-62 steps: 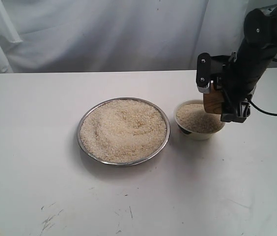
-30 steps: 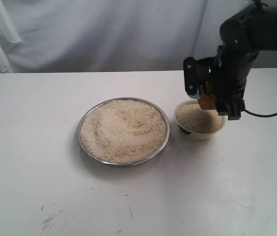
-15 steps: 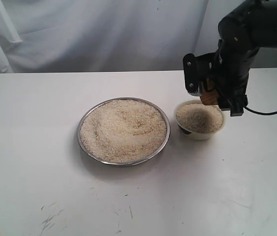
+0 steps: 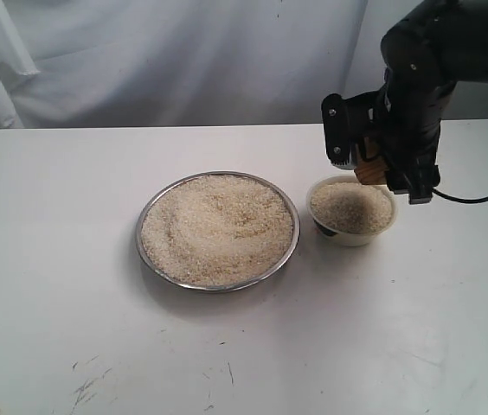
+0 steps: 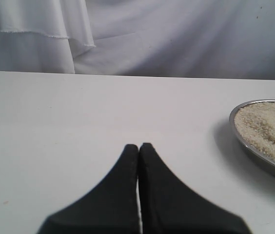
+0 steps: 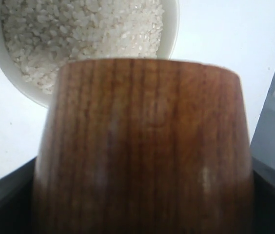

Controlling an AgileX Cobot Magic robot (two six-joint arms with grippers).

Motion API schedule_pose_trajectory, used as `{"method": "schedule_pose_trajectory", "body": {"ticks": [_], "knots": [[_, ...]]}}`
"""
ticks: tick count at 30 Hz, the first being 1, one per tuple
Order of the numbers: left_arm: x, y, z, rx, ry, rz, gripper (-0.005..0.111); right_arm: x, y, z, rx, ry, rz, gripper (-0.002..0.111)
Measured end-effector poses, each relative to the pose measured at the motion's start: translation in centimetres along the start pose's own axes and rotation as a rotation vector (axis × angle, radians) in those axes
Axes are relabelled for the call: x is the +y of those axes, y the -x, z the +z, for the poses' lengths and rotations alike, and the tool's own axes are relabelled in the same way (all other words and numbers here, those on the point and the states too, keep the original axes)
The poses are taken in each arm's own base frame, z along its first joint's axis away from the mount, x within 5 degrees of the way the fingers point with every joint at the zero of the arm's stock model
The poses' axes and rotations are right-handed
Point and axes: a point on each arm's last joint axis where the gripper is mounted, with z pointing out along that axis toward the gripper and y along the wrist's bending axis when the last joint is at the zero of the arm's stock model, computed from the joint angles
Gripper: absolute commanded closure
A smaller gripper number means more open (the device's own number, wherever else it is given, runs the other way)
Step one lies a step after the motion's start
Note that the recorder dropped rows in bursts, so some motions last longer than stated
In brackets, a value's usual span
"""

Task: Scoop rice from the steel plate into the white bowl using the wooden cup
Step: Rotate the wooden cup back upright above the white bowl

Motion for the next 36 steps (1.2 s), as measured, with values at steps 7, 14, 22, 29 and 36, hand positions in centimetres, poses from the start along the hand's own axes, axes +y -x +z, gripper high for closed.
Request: {"method": "schedule_pose_trajectory", "body": {"ticks": [7, 14, 22, 29, 36], "knots": [[0.00, 0.00, 0.00, 0.000, 0.000, 0.000, 0.107, 0.06, 0.37, -0.22, 0.012, -0.012, -0.006, 0.108], [0.00, 0.00, 0.00, 0.000, 0.000, 0.000, 0.107, 0.07, 0.37, -0.24, 0.018, -0.012, -0.001, 0.108], [0.00, 0.00, 0.00, 0.000, 0.000, 0.000, 0.107, 0.02, 0.23, -0.57, 0.019, -0.018, 0.014, 0.108], [0.00, 0.00, 0.00, 0.000, 0.000, 0.000, 0.107, -0.05, 0.11, -0.89, 0.017, -0.025, 0.016, 0.108], [0.00, 0.00, 0.00, 0.000, 0.000, 0.000, 0.107, -0.06, 0.06, -0.86, 0.016, -0.023, 0.023, 0.108]]}}
